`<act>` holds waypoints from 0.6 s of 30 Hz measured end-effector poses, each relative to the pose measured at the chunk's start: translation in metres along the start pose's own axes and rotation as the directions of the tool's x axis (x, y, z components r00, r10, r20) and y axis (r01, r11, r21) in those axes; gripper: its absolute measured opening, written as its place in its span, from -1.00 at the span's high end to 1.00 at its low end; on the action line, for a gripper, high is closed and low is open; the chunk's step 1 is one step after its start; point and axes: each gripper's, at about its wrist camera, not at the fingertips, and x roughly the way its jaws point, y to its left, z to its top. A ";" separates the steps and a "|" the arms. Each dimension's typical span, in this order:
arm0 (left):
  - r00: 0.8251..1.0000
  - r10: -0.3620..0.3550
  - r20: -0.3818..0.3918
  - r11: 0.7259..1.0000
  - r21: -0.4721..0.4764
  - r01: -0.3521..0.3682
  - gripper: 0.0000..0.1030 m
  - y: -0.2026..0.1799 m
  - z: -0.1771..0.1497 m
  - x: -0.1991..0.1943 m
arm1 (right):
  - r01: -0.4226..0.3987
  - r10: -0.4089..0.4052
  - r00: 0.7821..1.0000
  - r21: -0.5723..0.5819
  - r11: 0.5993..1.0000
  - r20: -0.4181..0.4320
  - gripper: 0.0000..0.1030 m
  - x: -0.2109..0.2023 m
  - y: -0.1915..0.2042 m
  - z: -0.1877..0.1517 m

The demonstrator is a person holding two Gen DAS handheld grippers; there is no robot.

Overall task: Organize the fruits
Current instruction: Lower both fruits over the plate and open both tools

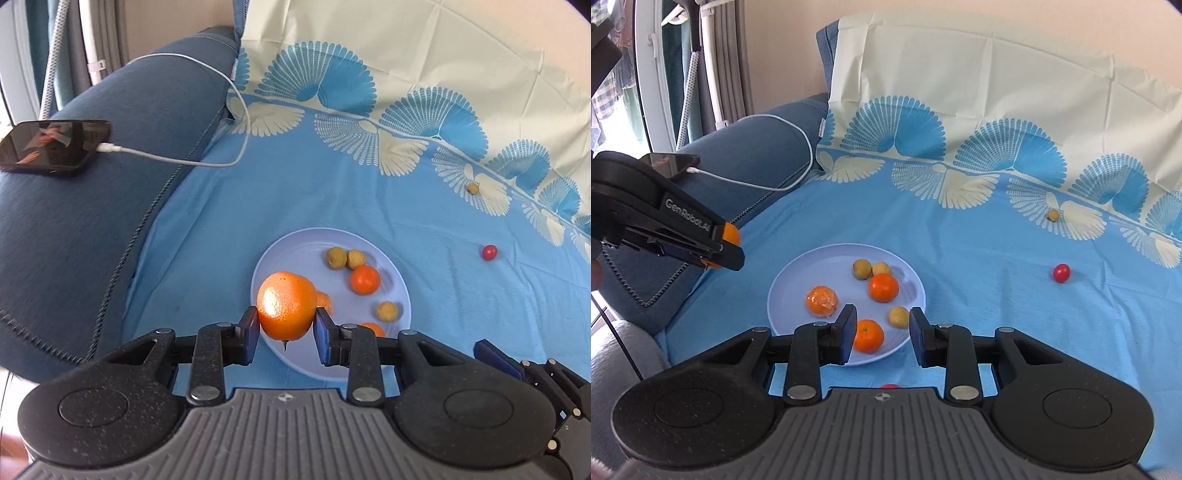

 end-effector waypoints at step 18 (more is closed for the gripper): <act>0.995 0.035 -0.094 0.999 0.022 -0.033 0.32 0.000 0.029 0.106 | -0.031 0.041 0.976 0.051 0.998 -0.213 -0.15 0.033 -0.063 -0.045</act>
